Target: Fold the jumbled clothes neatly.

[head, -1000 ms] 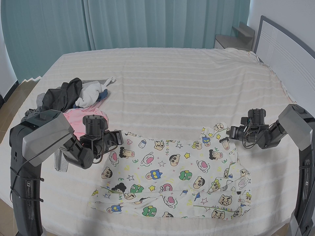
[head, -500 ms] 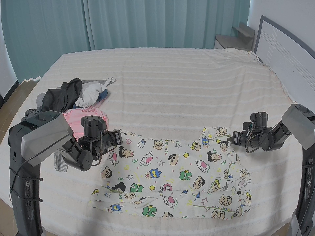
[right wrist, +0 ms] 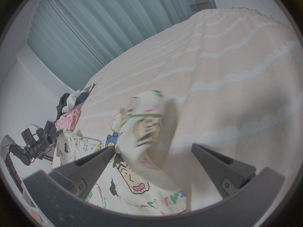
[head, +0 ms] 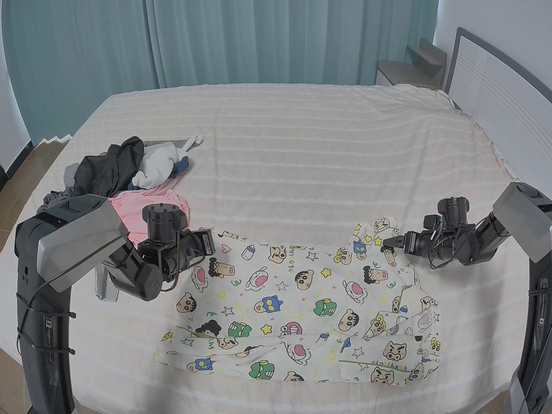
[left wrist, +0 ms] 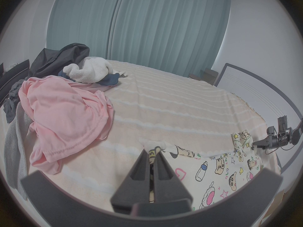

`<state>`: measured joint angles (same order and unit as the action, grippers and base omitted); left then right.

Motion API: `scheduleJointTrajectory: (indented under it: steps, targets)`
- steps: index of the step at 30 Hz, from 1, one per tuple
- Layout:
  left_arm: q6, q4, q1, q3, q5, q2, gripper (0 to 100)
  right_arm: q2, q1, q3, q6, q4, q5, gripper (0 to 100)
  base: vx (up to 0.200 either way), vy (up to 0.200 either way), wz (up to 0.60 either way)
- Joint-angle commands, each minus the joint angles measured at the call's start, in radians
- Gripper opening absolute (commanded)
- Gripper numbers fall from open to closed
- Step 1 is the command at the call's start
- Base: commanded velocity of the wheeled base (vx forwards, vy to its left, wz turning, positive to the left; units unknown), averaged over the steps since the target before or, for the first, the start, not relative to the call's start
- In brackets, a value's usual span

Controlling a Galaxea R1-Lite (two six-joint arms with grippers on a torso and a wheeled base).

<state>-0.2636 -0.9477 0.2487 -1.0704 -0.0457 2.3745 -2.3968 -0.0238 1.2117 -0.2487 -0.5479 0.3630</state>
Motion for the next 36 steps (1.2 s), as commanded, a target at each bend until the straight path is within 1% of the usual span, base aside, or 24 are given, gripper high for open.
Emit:
scheduleJointTrajectory:
  steps: [1,9,16,22,23,36]
  targets:
    - [-0.002,0.0,0.0,0.001,0.0,0.0,0,-0.018,-0.011,-0.001,0.002,-0.004,0.001,100,0.0,0.0,0.0]
    - [-0.002,-0.006,-0.002,0.001,0.0,0.005,0,-0.008,-0.005,0.017,0.0,-0.017,-0.002,100,0.0,0.0,0.0]
    - [-0.002,-0.006,-0.002,0.003,0.001,0.005,0,-0.054,-0.018,0.012,0.011,-0.02,-0.004,100,0.0,0.0,0.0]
    - [-0.003,-0.006,-0.002,0.003,0.0,0.015,0,-0.078,-0.051,0.048,0.012,-0.027,-0.024,100,0.0,0.0,0.0]
    - [-0.003,-0.006,-0.002,0.003,0.0,0.015,0,-0.076,-0.054,0.048,0.014,-0.027,-0.029,0,0.0,0.0,0.0]
    - [0.0,-0.006,-0.011,0.01,-0.005,0.005,0,-0.058,-0.05,0.035,0.048,-0.04,-0.032,0,0.0,0.0,0.0]
